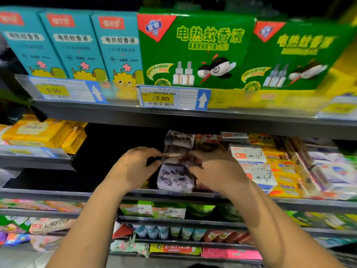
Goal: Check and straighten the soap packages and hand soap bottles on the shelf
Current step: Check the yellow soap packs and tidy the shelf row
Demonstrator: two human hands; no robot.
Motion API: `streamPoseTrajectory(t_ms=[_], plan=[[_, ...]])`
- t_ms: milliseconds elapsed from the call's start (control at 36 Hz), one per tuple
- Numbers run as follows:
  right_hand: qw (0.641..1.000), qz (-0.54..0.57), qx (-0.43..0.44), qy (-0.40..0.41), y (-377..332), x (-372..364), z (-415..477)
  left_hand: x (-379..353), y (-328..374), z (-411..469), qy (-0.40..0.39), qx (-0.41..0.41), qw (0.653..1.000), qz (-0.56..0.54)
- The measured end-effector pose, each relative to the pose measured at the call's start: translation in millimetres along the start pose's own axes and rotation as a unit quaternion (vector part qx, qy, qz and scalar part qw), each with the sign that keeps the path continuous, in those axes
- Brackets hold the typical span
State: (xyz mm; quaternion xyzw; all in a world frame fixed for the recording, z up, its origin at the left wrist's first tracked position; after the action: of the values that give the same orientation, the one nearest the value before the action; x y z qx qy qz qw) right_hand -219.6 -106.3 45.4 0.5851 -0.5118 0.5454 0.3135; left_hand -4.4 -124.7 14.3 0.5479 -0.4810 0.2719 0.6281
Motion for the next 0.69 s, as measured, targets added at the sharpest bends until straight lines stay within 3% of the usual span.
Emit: streamPoseTrajectory(t_ms=[139, 250, 389, 583, 694], plan=[[0.991, -0.05, -0.022, 0.118, 47.3, 24.0, -14.7, -11.0, 66.3, 27.1, 0.003, -0.03, 0.999, 0.021], [0.993, -0.018, -0.09, 0.073, 111.0, 31.0, -37.5, -30.4, 122.6, 55.9, -0.048, -0.072, 0.995, 0.05], [0.981, 0.0, -0.168, 0.094, 176.3, 35.1, -71.3, -56.0, 181.0, 81.4, -0.067, -0.12, 0.989, 0.057], [0.983, 0.033, -0.178, -0.001, 221.5, -12.3, -73.5, -99.4, 222.6, 104.2, -0.113, -0.109, 0.986, 0.061], [0.977, 0.095, -0.189, 0.021, 223.8, -22.5, -70.1, -108.0, 225.8, 100.8, -0.102, -0.103, 0.984, 0.101]])
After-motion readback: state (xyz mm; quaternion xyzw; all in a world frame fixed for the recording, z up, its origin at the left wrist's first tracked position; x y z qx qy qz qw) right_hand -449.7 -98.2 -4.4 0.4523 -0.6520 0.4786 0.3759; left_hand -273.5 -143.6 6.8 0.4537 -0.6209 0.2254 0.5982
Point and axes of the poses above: each hand's wrist, its own z-axis towards the middle knuckle, its own x-axis out of the back of the hand, y = z × x, the point moved 4 cm from there along z, towards the middle knuckle, and after that the axes turned 11 degrees about -y, right-handed, at the moved point
